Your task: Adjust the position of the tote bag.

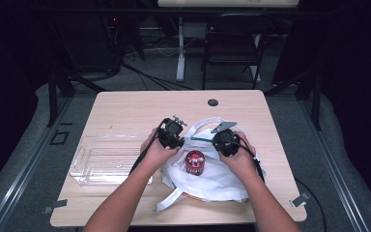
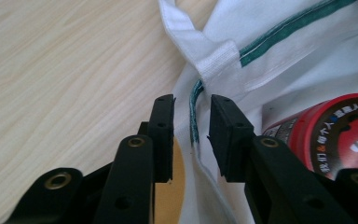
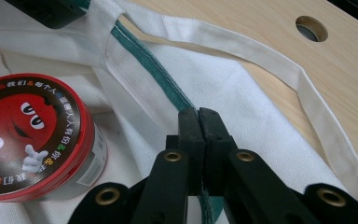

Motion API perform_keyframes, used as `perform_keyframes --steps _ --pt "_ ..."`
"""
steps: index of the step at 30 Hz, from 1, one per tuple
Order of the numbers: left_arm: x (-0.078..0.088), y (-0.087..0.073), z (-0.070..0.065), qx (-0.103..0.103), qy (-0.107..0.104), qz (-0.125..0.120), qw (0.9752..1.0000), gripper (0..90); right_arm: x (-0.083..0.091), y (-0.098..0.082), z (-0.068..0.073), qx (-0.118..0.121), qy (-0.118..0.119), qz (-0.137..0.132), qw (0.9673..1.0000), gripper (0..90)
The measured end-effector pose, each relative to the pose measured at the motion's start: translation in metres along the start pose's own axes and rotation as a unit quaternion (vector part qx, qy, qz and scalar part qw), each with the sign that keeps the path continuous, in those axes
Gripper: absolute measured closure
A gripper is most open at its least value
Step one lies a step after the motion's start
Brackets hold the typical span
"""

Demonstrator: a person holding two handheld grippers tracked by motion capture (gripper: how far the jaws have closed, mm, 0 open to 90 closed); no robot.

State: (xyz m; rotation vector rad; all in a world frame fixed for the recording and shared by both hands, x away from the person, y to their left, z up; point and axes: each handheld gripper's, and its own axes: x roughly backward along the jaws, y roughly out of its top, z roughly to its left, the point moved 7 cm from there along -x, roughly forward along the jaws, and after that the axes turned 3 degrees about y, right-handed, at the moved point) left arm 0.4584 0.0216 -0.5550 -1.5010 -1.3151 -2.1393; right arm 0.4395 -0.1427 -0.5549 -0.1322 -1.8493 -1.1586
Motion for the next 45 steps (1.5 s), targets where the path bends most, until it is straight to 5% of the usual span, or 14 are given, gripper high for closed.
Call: perform_keyframes --steps 9,15,26,33,39,45 --pt "0.021 0.000 0.002 0.001 -0.004 -0.024 0.9997 61.9 0.006 0.000 0.002 -0.012 0.007 -0.016 0.9998 88.3" --pt "0.034 -0.003 0.003 -0.019 -0.001 -0.036 0.9992 58.2 0.010 -0.001 0.003 -0.017 0.006 -0.022 0.9996 83.8" --pt "0.057 -0.005 0.003 -0.034 -0.025 -0.067 0.9969 55.4 0.022 -0.001 0.009 -0.027 0.006 -0.051 0.9983 62.0" --pt "0.067 -0.008 -0.003 -0.045 -0.042 -0.053 0.9967 51.9 0.031 -0.002 0.013 -0.028 0.016 -0.060 0.9977 57.8" --pt "0.077 -0.003 -0.013 -0.081 -0.042 -0.068 0.9935 49.9 0.046 0.001 0.014 -0.041 0.016 -0.079 0.9959 53.9" --pt "0.077 -0.001 -0.026 -0.110 -0.050 -0.048 0.9915 49.5 0.056 0.000 0.012 -0.044 0.006 -0.086 0.9953 50.5"
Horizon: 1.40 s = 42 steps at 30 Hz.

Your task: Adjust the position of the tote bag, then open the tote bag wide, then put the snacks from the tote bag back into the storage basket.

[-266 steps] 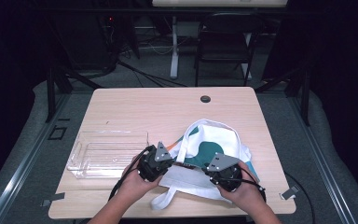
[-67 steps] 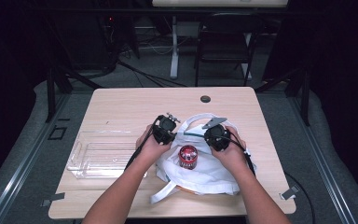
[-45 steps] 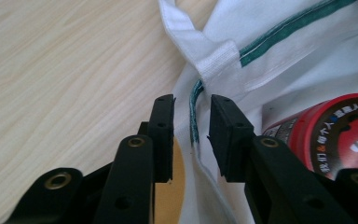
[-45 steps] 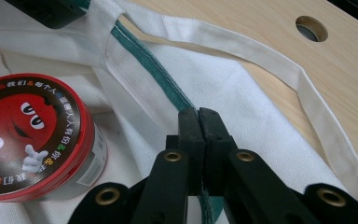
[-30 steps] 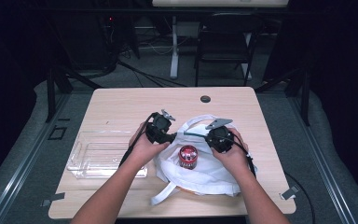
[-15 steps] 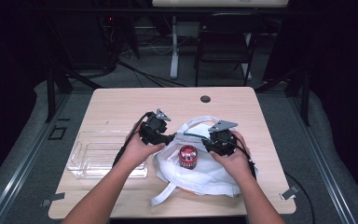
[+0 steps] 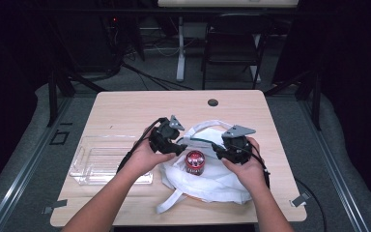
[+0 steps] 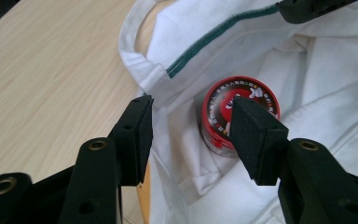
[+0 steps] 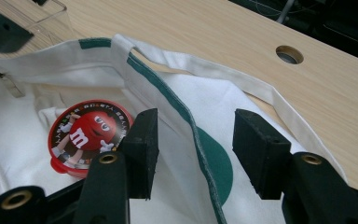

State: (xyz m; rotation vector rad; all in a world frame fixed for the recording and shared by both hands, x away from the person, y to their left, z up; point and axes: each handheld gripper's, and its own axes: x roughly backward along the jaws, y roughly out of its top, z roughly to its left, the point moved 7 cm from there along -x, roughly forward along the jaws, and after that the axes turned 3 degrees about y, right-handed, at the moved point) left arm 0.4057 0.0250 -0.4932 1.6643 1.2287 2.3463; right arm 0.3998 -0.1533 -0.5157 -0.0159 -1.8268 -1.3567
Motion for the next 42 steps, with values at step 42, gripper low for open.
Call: perform_keyframes --steps 42 --pt "-0.042 0.007 -0.034 -0.035 -0.080 0.086 0.9925 30.1 0.016 -0.003 -0.008 -0.007 -0.018 -0.026 0.9995 29.4"
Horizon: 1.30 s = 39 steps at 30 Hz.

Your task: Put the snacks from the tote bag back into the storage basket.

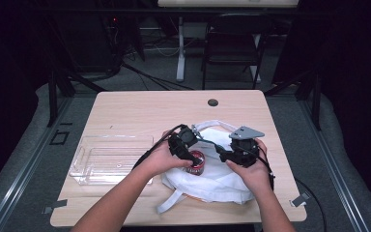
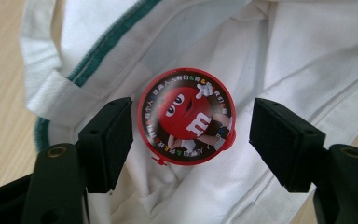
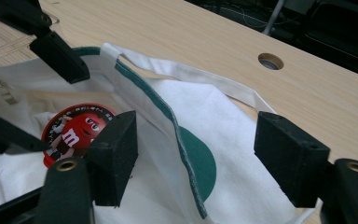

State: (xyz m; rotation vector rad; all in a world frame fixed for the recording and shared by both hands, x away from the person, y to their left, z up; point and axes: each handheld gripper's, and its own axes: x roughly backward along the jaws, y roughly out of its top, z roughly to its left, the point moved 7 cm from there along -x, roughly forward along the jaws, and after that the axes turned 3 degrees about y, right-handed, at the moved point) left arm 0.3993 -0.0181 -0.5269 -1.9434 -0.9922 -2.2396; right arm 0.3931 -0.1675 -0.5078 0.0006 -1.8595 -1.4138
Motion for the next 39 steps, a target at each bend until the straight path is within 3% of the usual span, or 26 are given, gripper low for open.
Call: perform_keyframes --steps 9,25,39 --pt "-0.015 0.000 0.001 -0.003 0.008 0.029 0.9995 28.3 0.002 0.000 -0.002 -0.006 0.003 0.002 1.0000 26.4" --pt "-0.030 0.000 -0.001 -0.007 0.005 0.054 0.9985 24.9 0.002 -0.001 -0.002 -0.013 0.003 0.011 0.9998 24.3" --pt "-0.039 -0.003 -0.001 -0.023 0.011 0.075 0.9968 23.5 0.002 -0.001 -0.003 -0.012 0.001 0.012 0.9999 24.3"
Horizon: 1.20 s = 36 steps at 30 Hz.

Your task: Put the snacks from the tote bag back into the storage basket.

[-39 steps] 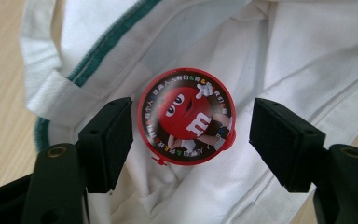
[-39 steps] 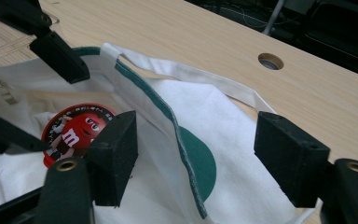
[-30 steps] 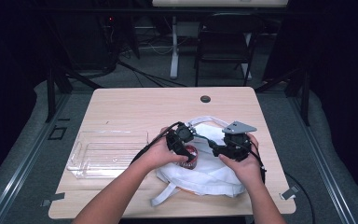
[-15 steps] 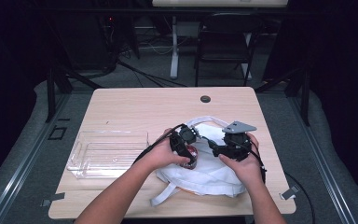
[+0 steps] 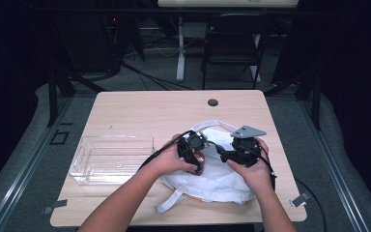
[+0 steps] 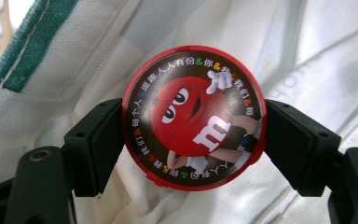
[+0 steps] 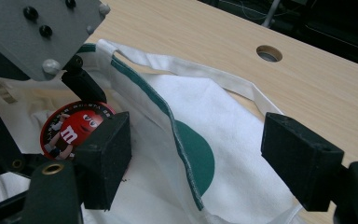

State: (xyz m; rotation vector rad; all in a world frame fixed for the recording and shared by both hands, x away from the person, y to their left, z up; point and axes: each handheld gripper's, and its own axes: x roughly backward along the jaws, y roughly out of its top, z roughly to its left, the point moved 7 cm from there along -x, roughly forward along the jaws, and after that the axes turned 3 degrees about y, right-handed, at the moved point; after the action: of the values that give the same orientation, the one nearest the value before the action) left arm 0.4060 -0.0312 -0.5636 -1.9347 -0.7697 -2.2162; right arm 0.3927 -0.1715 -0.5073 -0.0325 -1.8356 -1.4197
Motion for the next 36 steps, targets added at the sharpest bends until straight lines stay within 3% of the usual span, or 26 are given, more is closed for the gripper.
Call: perform_keyframes --steps 6,13,36 --pt "-0.0018 -0.0002 0.0009 -0.017 0.006 0.009 0.9998 23.6 -0.0003 -0.0004 0.0003 0.001 -0.001 0.002 1.0000 24.3" --pt "-0.0047 -0.0013 0.0005 -0.021 0.010 0.015 0.9996 23.8 0.0001 -0.0001 -0.0004 -0.002 -0.004 -0.002 1.0000 24.4" --pt "-0.0065 -0.0012 -0.0009 -0.007 0.008 0.025 0.9996 25.2 -0.0019 -0.0009 0.0001 0.001 -0.008 -0.003 1.0000 25.2"
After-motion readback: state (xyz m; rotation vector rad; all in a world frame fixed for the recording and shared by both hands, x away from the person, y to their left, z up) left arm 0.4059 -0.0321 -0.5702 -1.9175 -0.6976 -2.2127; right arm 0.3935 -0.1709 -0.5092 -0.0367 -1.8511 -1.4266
